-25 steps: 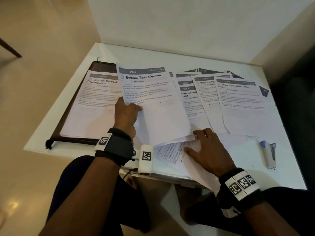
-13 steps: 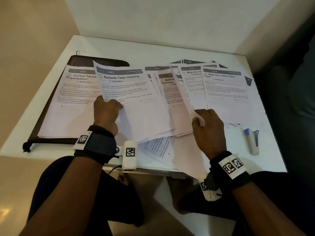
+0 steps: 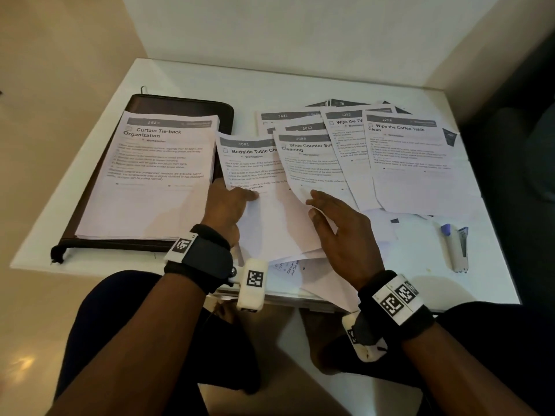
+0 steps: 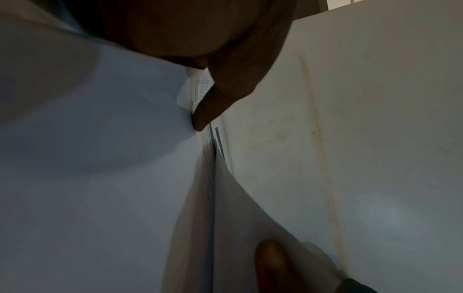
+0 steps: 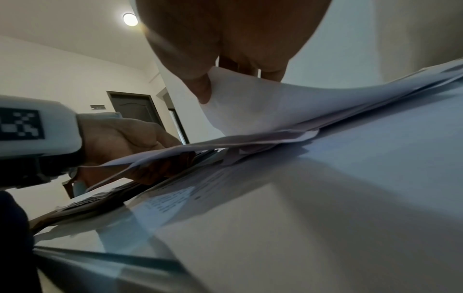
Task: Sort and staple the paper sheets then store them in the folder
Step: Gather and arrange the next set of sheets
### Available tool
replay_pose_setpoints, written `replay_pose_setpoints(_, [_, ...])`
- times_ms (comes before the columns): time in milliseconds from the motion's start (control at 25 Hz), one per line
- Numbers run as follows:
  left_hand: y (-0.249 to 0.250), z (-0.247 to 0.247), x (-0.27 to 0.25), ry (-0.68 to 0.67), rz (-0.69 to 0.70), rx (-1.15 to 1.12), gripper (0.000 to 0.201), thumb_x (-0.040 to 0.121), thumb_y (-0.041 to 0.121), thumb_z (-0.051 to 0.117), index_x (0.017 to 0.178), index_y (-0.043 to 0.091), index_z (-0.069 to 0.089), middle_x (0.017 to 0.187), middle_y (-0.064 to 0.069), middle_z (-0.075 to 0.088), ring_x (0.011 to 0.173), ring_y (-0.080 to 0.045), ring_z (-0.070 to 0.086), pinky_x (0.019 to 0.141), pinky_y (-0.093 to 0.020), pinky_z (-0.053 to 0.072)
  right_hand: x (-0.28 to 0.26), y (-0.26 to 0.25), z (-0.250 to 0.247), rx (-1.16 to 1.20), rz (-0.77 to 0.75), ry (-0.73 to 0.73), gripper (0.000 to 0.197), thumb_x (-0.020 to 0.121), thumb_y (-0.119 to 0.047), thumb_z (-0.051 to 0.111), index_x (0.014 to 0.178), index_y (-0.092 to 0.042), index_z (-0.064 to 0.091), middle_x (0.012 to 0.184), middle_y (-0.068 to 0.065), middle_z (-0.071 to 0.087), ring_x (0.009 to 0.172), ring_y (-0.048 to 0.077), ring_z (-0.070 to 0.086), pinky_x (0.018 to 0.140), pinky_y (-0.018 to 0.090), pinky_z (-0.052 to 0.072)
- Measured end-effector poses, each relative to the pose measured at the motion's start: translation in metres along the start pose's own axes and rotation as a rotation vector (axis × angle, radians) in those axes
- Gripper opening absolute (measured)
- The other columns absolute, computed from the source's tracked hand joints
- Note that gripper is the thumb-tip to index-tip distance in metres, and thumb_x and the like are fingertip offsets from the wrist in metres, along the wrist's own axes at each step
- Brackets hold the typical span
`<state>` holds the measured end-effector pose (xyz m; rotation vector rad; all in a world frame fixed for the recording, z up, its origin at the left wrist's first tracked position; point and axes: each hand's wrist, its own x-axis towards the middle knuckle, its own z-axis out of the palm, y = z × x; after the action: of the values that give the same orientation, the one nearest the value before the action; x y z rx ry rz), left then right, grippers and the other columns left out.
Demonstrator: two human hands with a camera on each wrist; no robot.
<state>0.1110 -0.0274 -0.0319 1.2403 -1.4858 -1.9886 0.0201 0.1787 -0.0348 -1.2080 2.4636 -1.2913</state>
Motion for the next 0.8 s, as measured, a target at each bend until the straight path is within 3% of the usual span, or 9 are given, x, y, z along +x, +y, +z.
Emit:
replay_pose_setpoints(160, [0.001, 0.001, -0.001, 0.002, -0.022, 0.017, 0.045, 0.086, -0.011, 0.064, 0.125, 0.012, 0.068, 0.114, -0.006, 0.076, 0.104, -0.030, 0.071, 0.089, -0.047, 0.060, -0.008, -0.010, 0.013, 0.043, -0.121, -0.084, 0.034, 0.099, -0.009, 0.061, 0.131, -0.016, 0.067, 0.146, 0.000, 0.057, 0.136, 0.012, 0.052, 0.114, 0.024, 0.041])
replay_pose_setpoints(360, [0.005, 0.000, -0.002, 0.031, -0.104, -0.064, 0.030, 0.092, 0.018, 0.062, 0.120, 0.009, 0.068, 0.110, -0.014, 0.075, 0.108, -0.039, 0.069, 0.092, -0.050, 0.059, -0.017, -0.013, 0.033, 0.002, -0.236, -0.181, 0.035, 0.101, -0.017, 0.053, 0.133, -0.013, 0.065, 0.149, 0.006, 0.054, 0.138, 0.020, 0.049, 0.113, 0.036, 0.045])
replay_pose_setpoints(440, [0.007, 0.001, -0.004, 0.038, -0.134, -0.136, 0.027, 0.101, 0.026, 0.055, 0.115, 0.008, 0.068, 0.105, -0.015, 0.076, 0.100, -0.036, 0.070, 0.088, -0.045, 0.056, -0.018, -0.013, 0.037, 0.001, -0.242, -0.209, 0.038, 0.101, -0.023, 0.048, 0.134, -0.013, 0.064, 0.149, 0.006, 0.054, 0.139, 0.020, 0.049, 0.114, 0.037, 0.044])
replay_pose_setpoints(520, [0.006, 0.003, -0.003, -0.017, -0.154, -0.200, 0.030, 0.106, 0.033, 0.048, 0.120, 0.014, 0.067, 0.110, -0.009, 0.076, 0.104, -0.032, 0.070, 0.093, -0.045, 0.057, -0.018, -0.013, 0.042, -0.007, -0.258, -0.226, 0.037, 0.102, -0.021, 0.050, 0.135, -0.015, 0.063, 0.150, 0.006, 0.053, 0.139, 0.020, 0.047, 0.114, 0.036, 0.043])
replay_pose_setpoints(600, [0.006, 0.004, -0.003, -0.006, -0.166, -0.206, 0.033, 0.108, 0.035, 0.046, 0.131, 0.020, 0.064, 0.120, -0.006, 0.075, 0.108, -0.030, 0.071, 0.094, -0.046, 0.058, -0.018, -0.013, 0.047, -0.024, -0.256, -0.249, 0.036, 0.101, -0.016, 0.056, 0.137, -0.017, 0.061, 0.152, 0.005, 0.051, 0.140, 0.020, 0.046, 0.114, 0.036, 0.044])
replay_pose_setpoints(800, [0.007, 0.006, -0.002, 0.038, -0.151, -0.165, 0.031, 0.107, 0.032, 0.046, 0.132, 0.023, 0.062, 0.119, -0.004, 0.074, 0.103, -0.027, 0.073, 0.087, -0.044, 0.061, -0.018, -0.013, 0.050, -0.037, -0.238, -0.257, 0.038, 0.101, -0.015, 0.058, 0.139, -0.018, 0.059, 0.152, 0.005, 0.050, 0.141, 0.020, 0.045, 0.113, 0.032, 0.043])
